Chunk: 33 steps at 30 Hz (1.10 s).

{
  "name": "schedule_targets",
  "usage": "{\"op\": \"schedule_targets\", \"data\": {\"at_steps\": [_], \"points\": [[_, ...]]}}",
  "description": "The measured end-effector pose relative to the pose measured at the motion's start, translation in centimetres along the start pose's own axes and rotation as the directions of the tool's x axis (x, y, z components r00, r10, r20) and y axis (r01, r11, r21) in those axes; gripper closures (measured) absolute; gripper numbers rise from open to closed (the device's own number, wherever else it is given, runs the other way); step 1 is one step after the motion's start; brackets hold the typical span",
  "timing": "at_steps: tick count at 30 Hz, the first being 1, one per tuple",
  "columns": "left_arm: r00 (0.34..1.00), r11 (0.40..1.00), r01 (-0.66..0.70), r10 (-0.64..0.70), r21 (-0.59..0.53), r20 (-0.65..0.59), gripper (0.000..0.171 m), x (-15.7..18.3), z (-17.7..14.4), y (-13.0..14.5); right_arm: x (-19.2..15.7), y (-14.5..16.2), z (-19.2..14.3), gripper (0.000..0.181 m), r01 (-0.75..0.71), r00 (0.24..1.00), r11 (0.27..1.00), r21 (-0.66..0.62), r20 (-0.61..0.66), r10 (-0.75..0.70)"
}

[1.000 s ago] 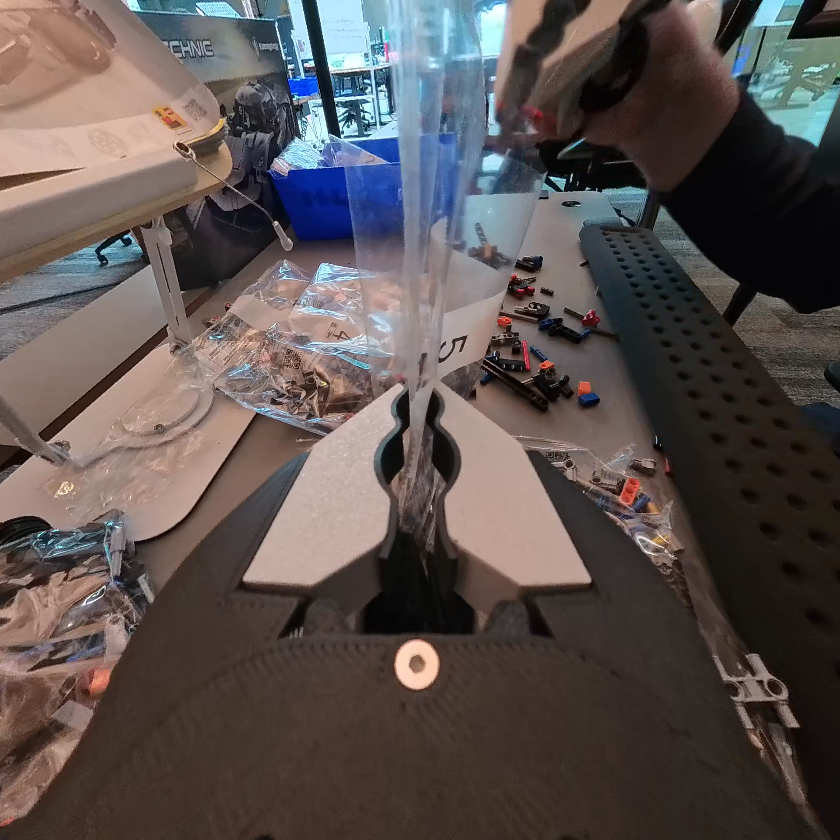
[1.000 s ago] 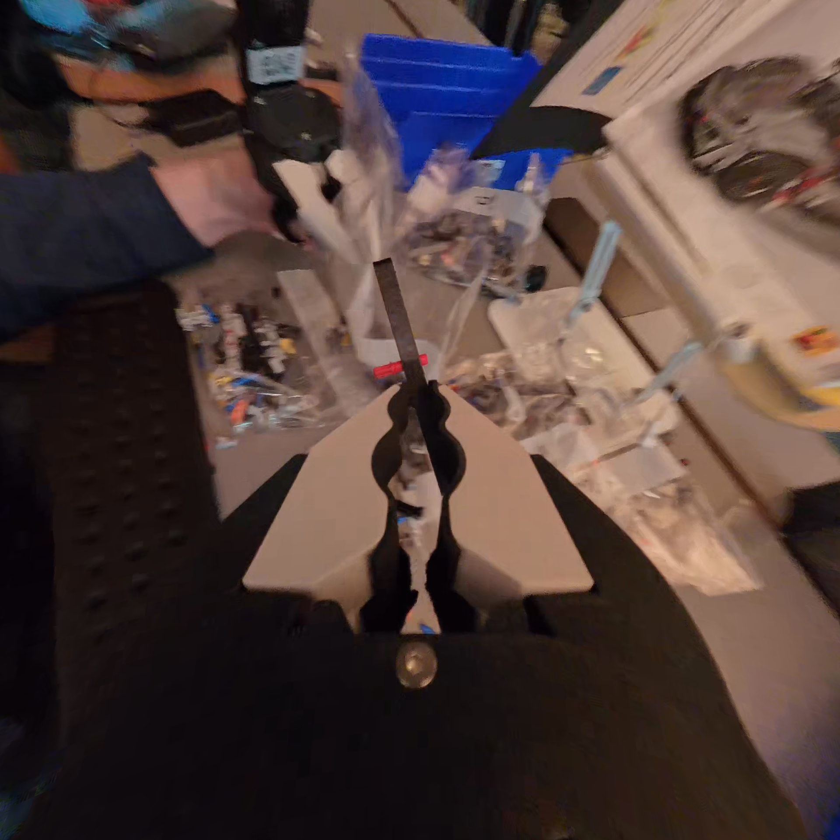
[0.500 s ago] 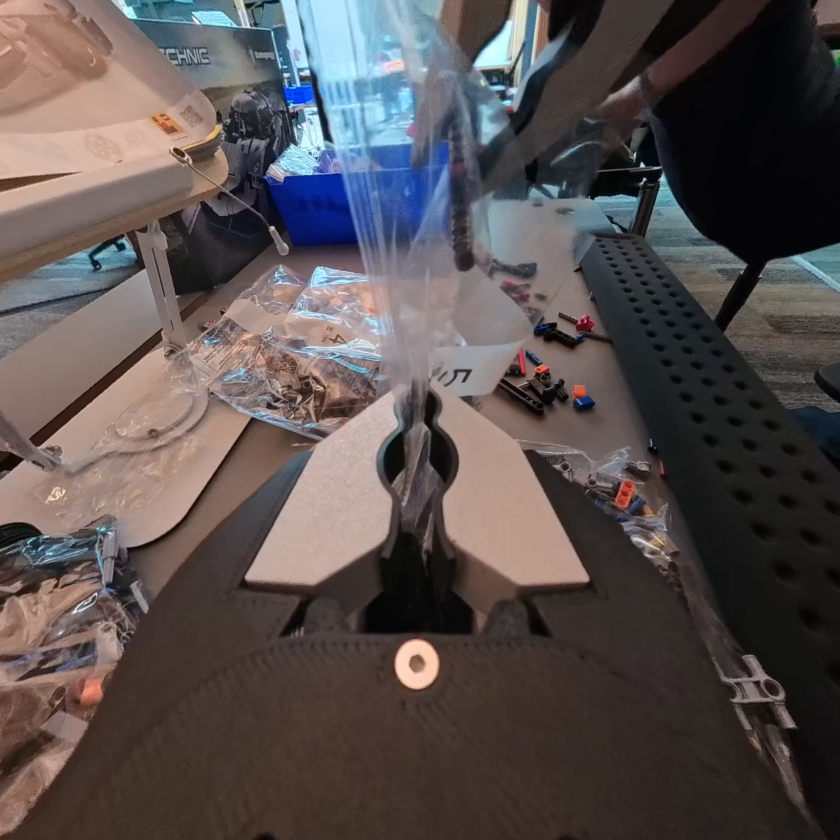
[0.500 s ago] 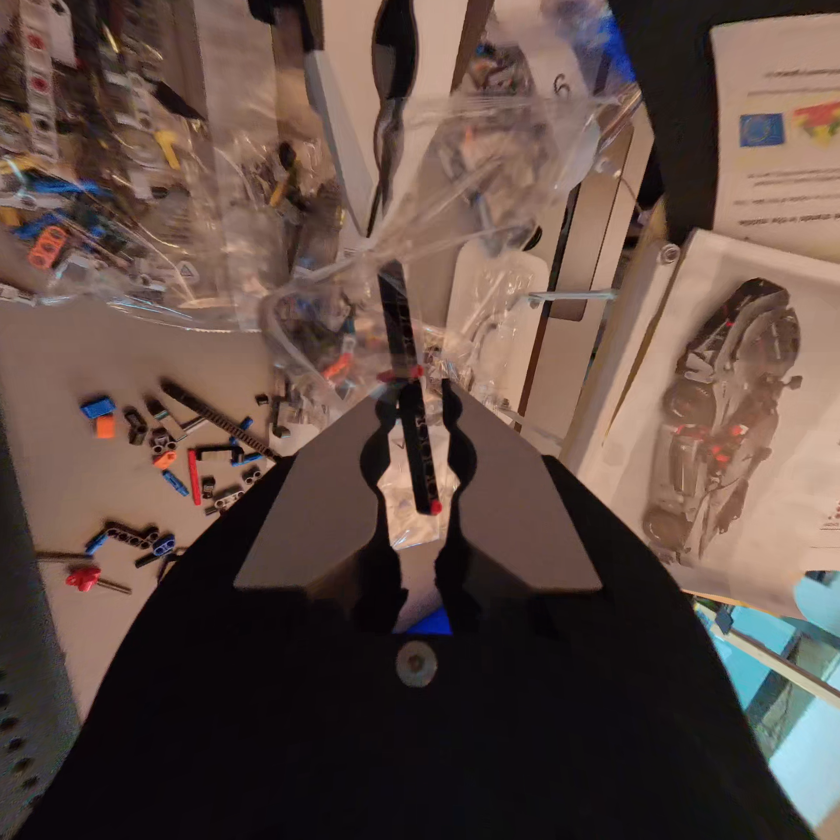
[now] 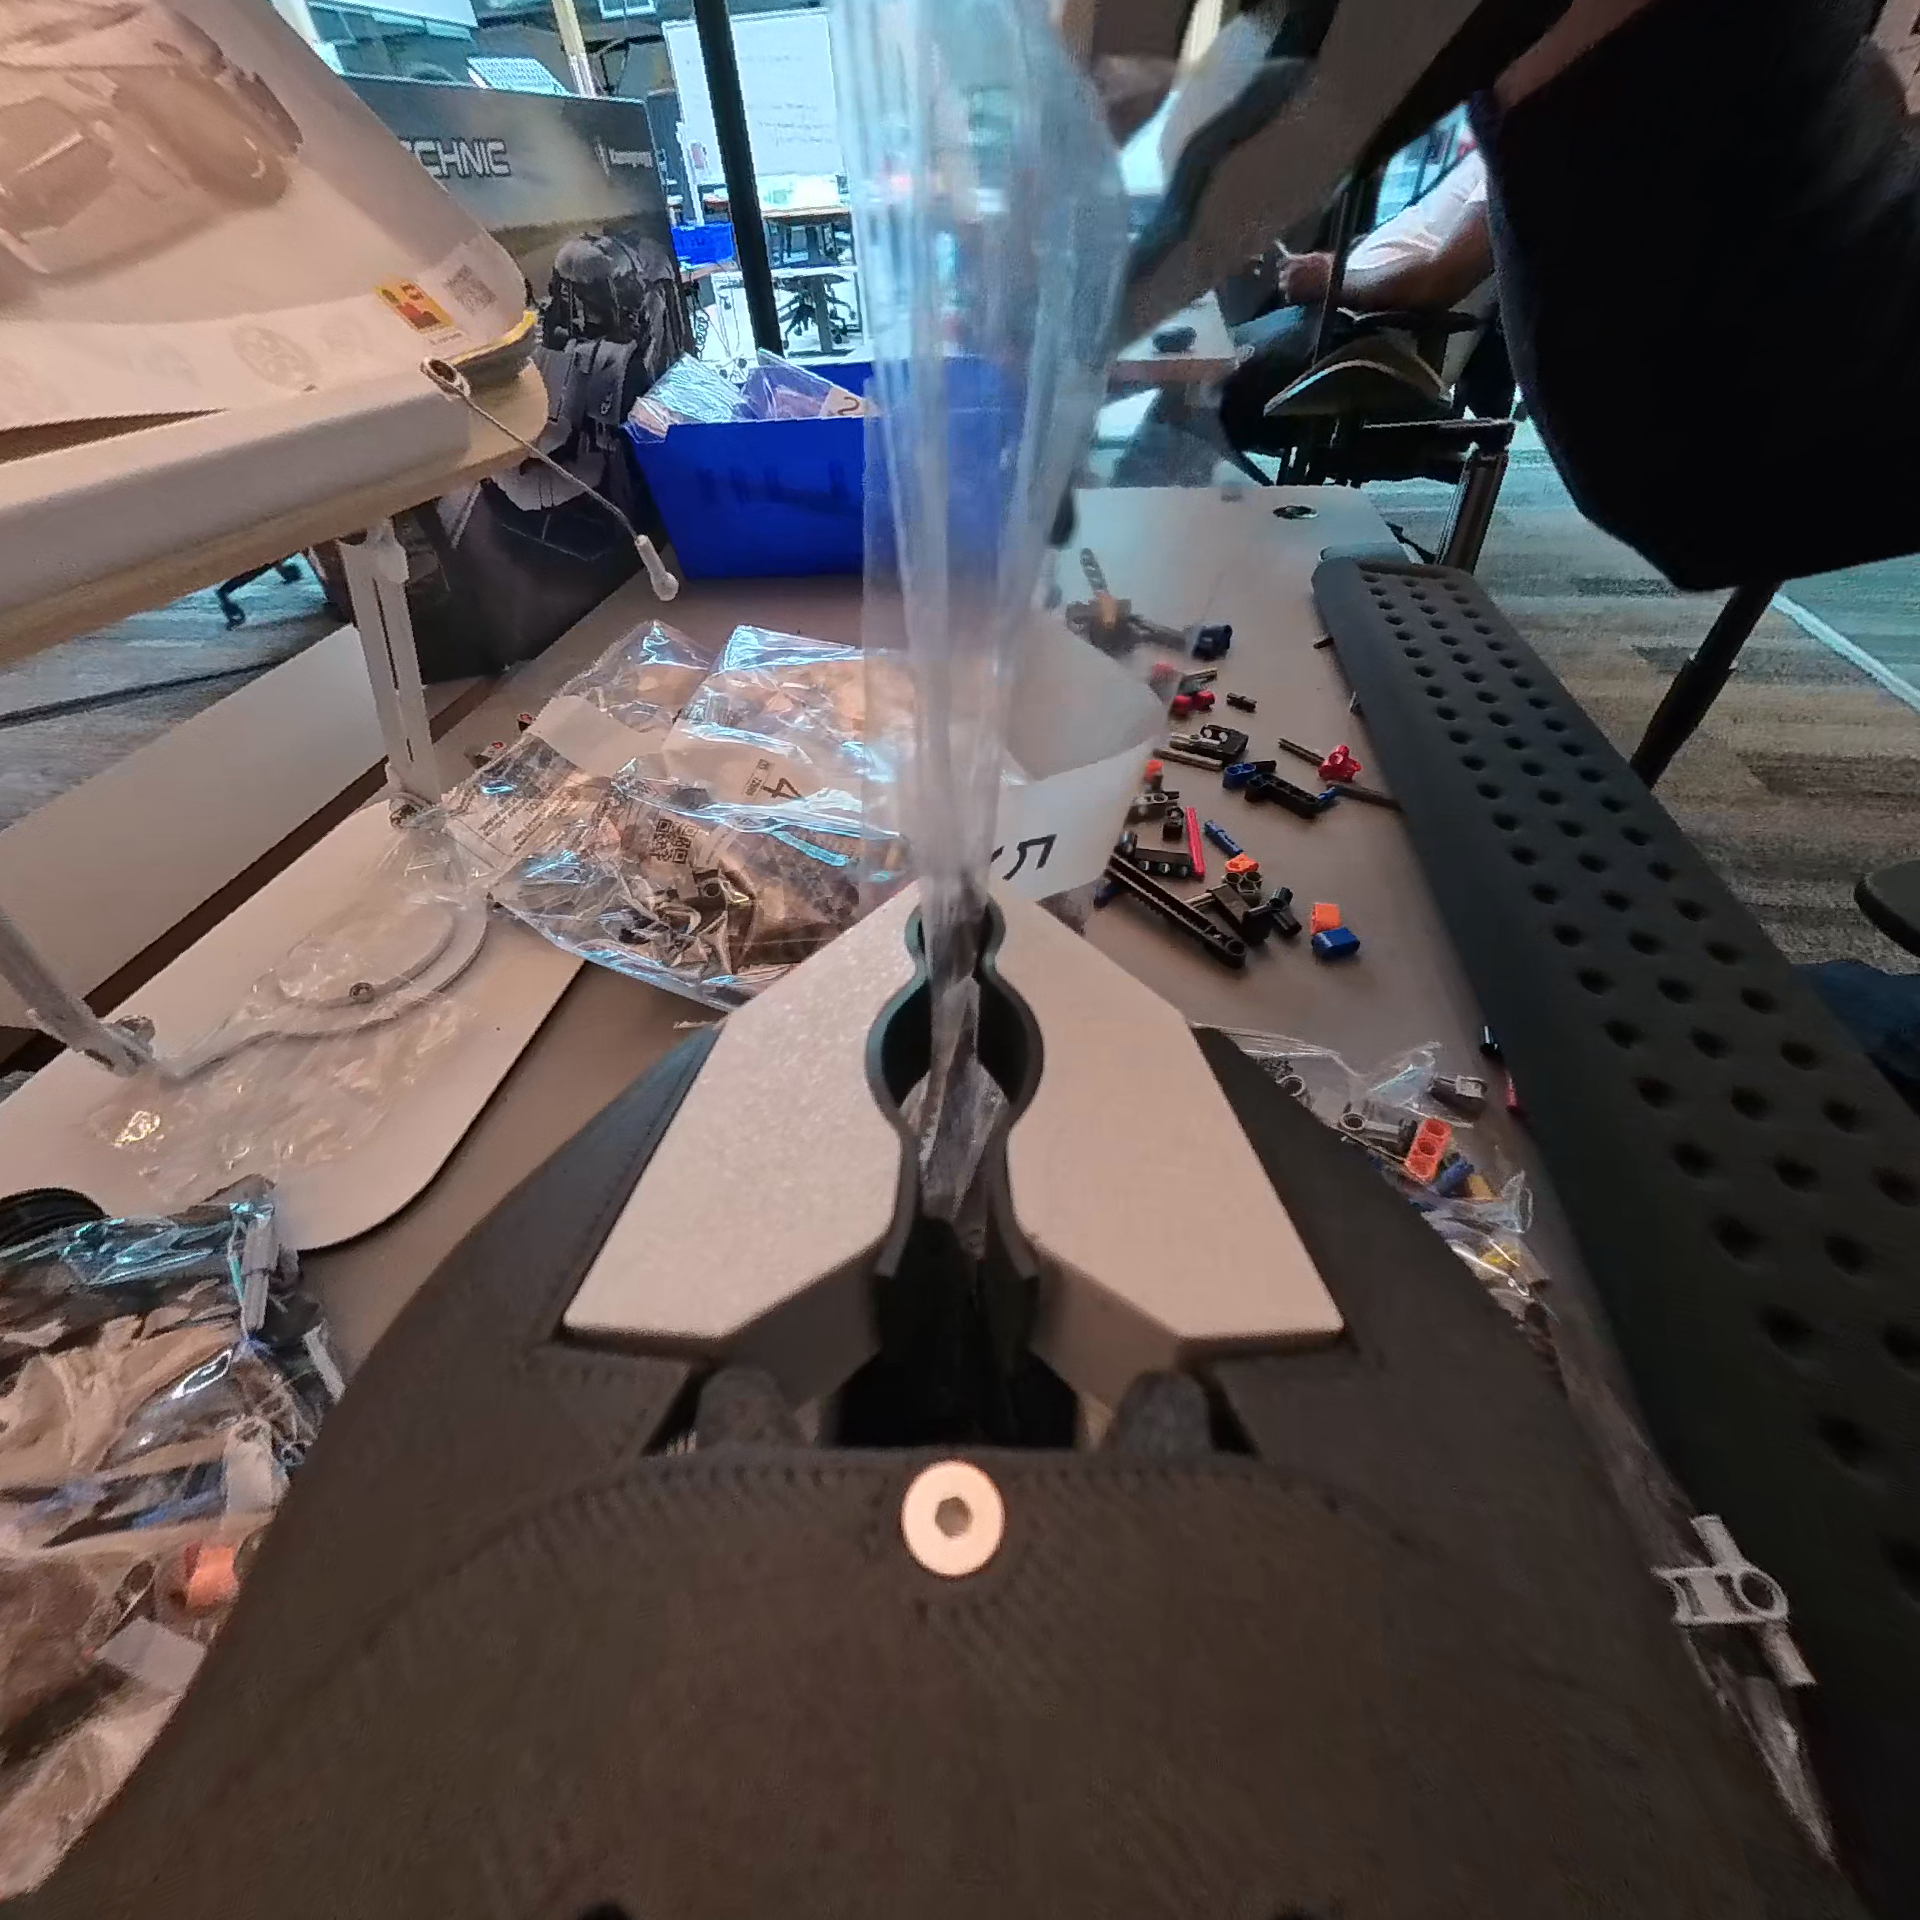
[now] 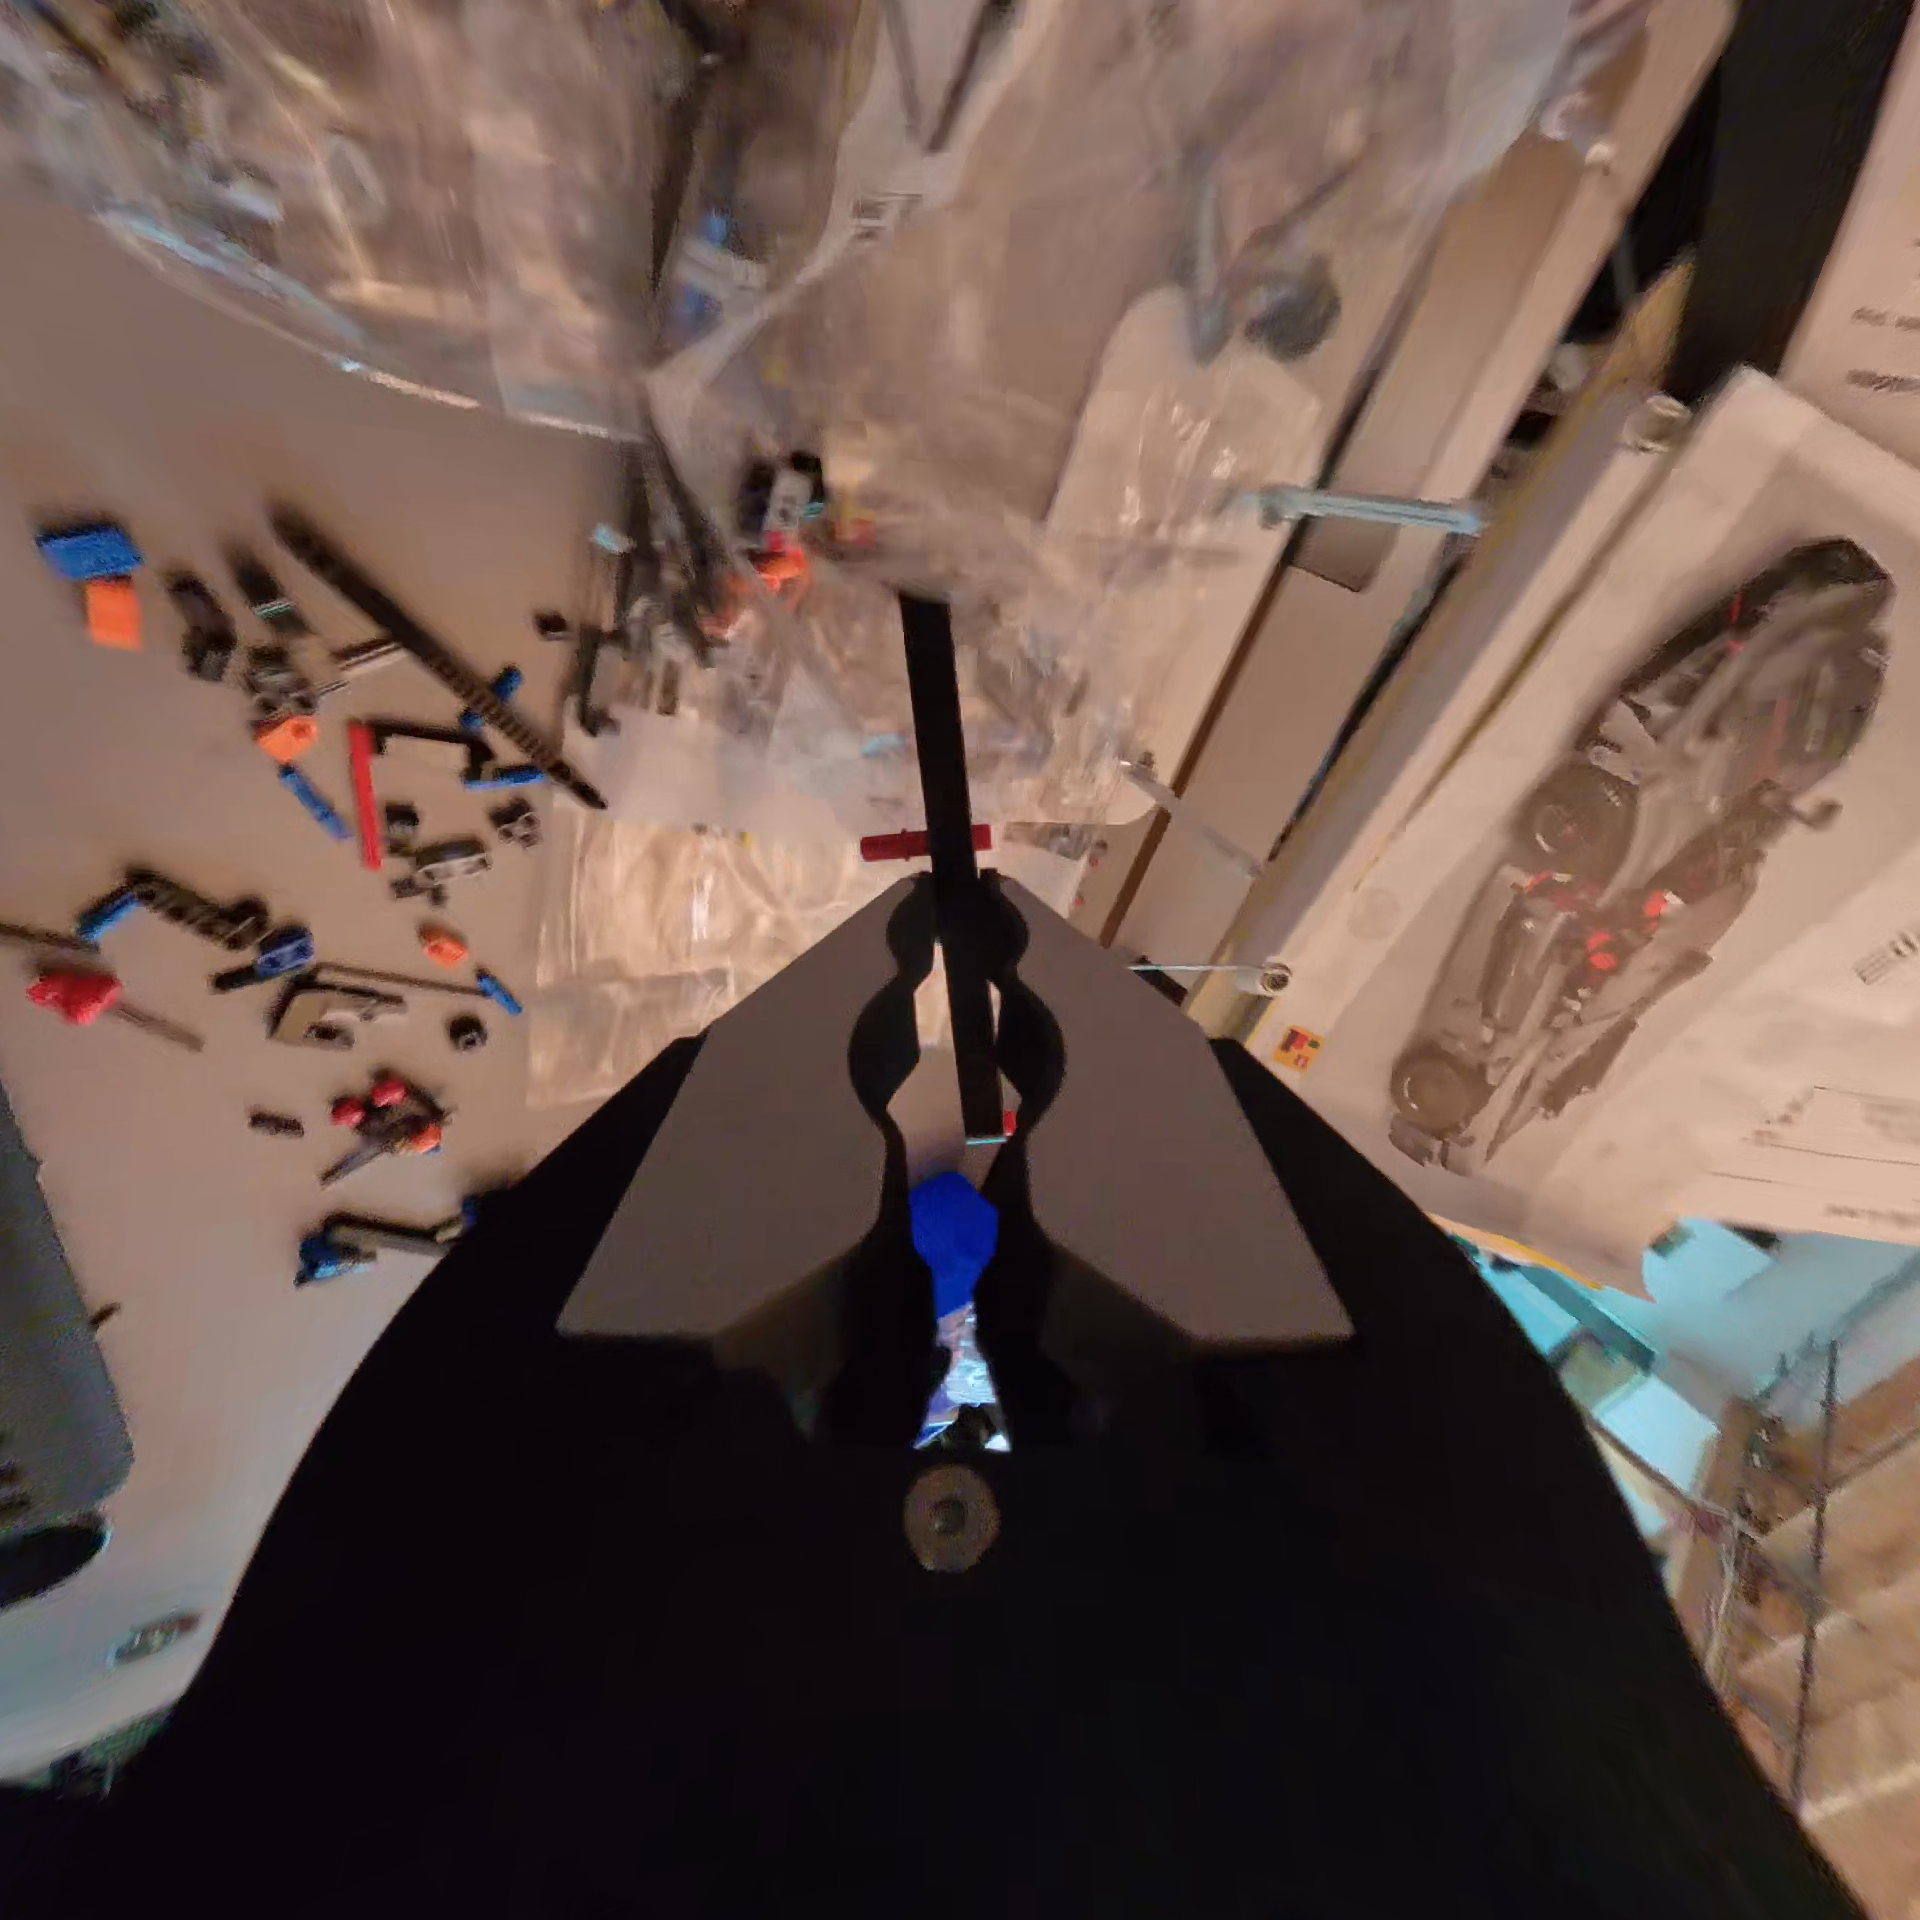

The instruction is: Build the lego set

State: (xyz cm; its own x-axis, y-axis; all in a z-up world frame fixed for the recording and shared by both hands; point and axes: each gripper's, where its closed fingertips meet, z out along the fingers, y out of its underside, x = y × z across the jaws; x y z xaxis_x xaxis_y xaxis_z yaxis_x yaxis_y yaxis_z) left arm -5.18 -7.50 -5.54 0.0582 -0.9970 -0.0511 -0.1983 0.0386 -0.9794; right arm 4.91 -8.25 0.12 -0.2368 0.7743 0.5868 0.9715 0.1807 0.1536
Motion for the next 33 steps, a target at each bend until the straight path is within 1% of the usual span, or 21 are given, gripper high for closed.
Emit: {"op": "schedule_targets", "data": {"at_steps": [1,3,4,6,9,11,13,14,15,16,18,19,21,22,24,26,28,29,30,31,33], "points": [[1.0,1.0,0.004,-0.004,0.0,0.001,0.171,0.0,0.0,0.0,-0.4,0.0,0.0,0.176,0.033,0.999,0.999,-0.015,0.026,-0.033],[1.0,1.0,0.009,-0.009,0.008,-0.002,0.171,0.0,0.0,-0.1,0.2,-0.3,-0.1,0.176,0.072,0.997,0.996,-0.044,0.007,-0.071],[1.0,1.0,0.01,-0.01,0.012,-0.008,0.171,0.0,0.0,-0.1,0.1,-1.0,-0.1,0.176,0.098,0.995,0.995,-0.033,0.017,-0.097],[1.0,1.0,0.012,-0.012,0.009,-0.011,0.171,0.1,0.2,0.0,1.4,-2.1,0.1,0.175,0.154,0.986,0.987,-0.056,-0.049,-0.157],[1.0,1.0,0.016,-0.016,0.013,-0.011,0.171,0.0,0.2,-0.1,2.1,-3.9,0.4,0.175,0.21,0.974,0.976,-0.048,-0.071,-0.213],[1.0,1.0,0.018,-0.018,0.015,-0.002,0.171,-0.1,0.1,-0.1,2.6,-3.7,0.8,0.176,0.224,0.97,0.97,-0.092,-0.074,-0.231],[1.0,0.999,0.026,-0.026,0.024,-0.003,0.171,-0.2,-0.1,-0.2,2.8,-4.6,0.7,0.175,0.232,0.969,0.972,-0.044,-0.08,-0.235],[1.0,0.999,0.03,-0.03,0.027,-0.005,0.171,-0.2,-0.1,-0.2,2.7,-4.6,0.9,0.171,0.231,0.97,0.971,-0.054,-0.07,-0.234],[0.999,0.999,0.032,-0.031,0.027,-0.004,0.171,-0.3,-0.1,-0.2,3.3,-4.3,1.0,0.162,0.225,0.968,0.971,-0.081,-0.096,-0.233],[0.999,0.999,0.033,-0.033,0.027,-0.001,0.171,-0.3,-0.1,-0.2,3.9,-4.5,0.9,0.151,0.21,0.968,0.975,-0.065,-0.124,-0.217],[0.999,0.999,0.037,-0.037,0.029,-0.002,0.171,-0.3,-0.1,-0.2,4.1,-5.1,0.1,0.151,0.161,0.981,0.986,0.035,-0.116,-0.156],[0.999,0.999,0.038,-0.038,0.033,-0.002,0.171,-0.4,-0.2,-0.3,4.7,-4.9,-0.3,0.15,0.133,0.983,0.99,0.054,-0.138,-0.125],[0.999,0.999,0.042,-0.042,0.033,-0.003,0.171,-0.4,-0.2,-0.3,4.9,-5.3,-1.1,0.141,0.091,0.988,0.986,0.141,-0.134,-0.072],[0.999,0.998,0.045,-0.045,0.031,-0.005,0.171,-0.4,-0.1,-0.2,5.1,-5.2,-1.5,0.141,0.057,0.99,0.984,0.17,-0.139,-0.034],[0.999,0.999,0.046,-0.046,0.029,-0.009,0.171,-0.3,-0.1,-0.2,5.7,-3.9,-1.9,0.141,-0.006,0.987,0.987,0.162,-0.158,0.032],[0.999,0.998,0.051,-0.05,0.027,-0.008,0.171,-0.4,0.0,-0.1,6.0,-3.2,-2.4,0.143,-0.067,0.982,0.976,0.209,-0.16,0.102],[0.999,0.998,0.048,-0.048,0.029,-0.007,0.171,-0.4,-0.1,-0.2,6.1,-1.0,-2.7,0.142,-0.161,0.969,0.968,0.195,-0.155,0.192],[0.999,0.998,0.046,-0.046,0.031,-0.002,0.171,-0.4,-0.2,-0.2,5.9,0.0,-3.0,0.143,-0.201,0.959,0.956,0.213,-0.158,0.236],[0.999,0.998,0.047,-0.047,0.035,0.003,0.171,-0.5,-0.3,-0.3,5.1,0.6,-3.3,0.148,-0.251,0.951,0.936,0.248,-0.117,0.286],[0.999,0.998,0.048,-0.048,0.039,0.007,0.171,-0.6,-0.4,-0.4,3.7,1.1,-3.4,0.15,-0.296,0.946,0.913,0.28,-0.047,0.321],[0.999,0.998,0.046,-0.046,0.045,0.012,0.171,-0.7,-0.5,-0.5,0.5,1.9,-2.7,0.147,-0.363,0.931,0.876,0.318,0.088,0.354]]}}
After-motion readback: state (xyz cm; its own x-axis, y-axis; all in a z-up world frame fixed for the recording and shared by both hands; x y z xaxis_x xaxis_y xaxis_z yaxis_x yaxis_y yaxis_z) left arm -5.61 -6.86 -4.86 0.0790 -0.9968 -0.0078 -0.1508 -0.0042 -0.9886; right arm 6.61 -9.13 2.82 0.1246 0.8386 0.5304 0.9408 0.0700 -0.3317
